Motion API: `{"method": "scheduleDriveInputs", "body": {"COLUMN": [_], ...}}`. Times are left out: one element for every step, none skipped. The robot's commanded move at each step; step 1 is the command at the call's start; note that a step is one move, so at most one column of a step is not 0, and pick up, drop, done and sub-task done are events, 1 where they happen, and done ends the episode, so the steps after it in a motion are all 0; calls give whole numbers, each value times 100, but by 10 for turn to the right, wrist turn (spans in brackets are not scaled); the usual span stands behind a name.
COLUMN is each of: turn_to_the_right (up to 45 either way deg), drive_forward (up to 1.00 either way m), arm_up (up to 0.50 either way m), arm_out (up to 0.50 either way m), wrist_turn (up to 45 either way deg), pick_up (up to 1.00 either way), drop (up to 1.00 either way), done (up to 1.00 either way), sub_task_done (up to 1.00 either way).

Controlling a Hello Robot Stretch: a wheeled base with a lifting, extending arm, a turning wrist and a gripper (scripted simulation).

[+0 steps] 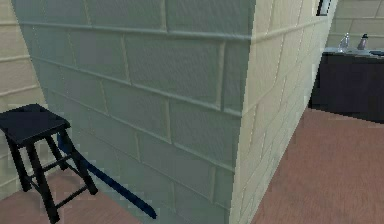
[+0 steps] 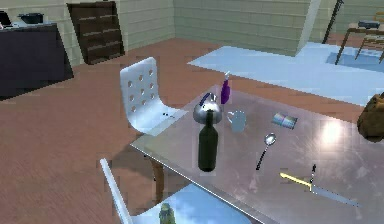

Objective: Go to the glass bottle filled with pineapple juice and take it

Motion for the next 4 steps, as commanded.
{"method": "scheduleDriveInputs", "body": {"turn_to_the_right": [0, 0, 0, 0], "drive_forward": [0, 0, 0, 0], "arm_up": [6, 0, 0, 10], "arm_out": [0, 18, 18, 0], "wrist_turn": [0, 0, 0, 0], "pick_up": [0, 0, 0, 0], "drop": [0, 0, 0, 0], "done": [0, 0, 0, 0], "sub_task_done": [0, 0, 0, 0]}}
